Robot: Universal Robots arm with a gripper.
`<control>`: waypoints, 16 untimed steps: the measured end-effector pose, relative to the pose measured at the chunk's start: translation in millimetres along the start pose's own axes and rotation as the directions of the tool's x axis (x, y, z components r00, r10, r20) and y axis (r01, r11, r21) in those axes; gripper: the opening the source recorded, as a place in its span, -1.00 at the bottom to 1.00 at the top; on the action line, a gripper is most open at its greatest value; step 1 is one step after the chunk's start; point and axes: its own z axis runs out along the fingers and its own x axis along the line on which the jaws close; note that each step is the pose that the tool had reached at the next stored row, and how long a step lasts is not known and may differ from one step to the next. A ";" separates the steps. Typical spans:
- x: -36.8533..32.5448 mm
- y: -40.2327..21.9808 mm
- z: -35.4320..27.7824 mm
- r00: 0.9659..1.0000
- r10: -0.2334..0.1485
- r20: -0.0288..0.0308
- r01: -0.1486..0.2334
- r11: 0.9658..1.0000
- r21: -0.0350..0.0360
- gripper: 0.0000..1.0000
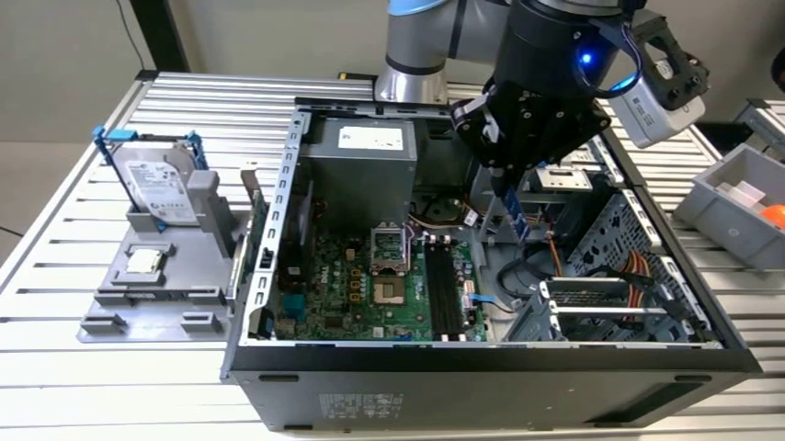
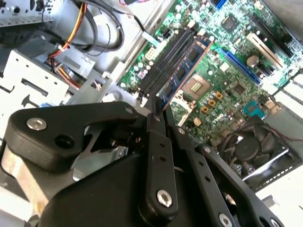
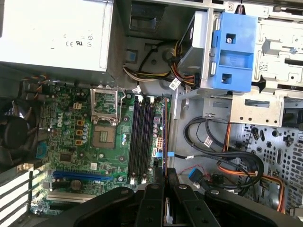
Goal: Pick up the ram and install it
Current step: 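Insert the ram into the slot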
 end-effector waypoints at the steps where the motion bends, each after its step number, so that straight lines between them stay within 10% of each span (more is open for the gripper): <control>1: 0.0 0.0 0.3 1.000 0.000 0.000 0.000 1.000 0.000 -1.00; 16: 0.2 -0.2 6.2 1.000 0.000 0.000 0.000 1.000 0.004 -1.00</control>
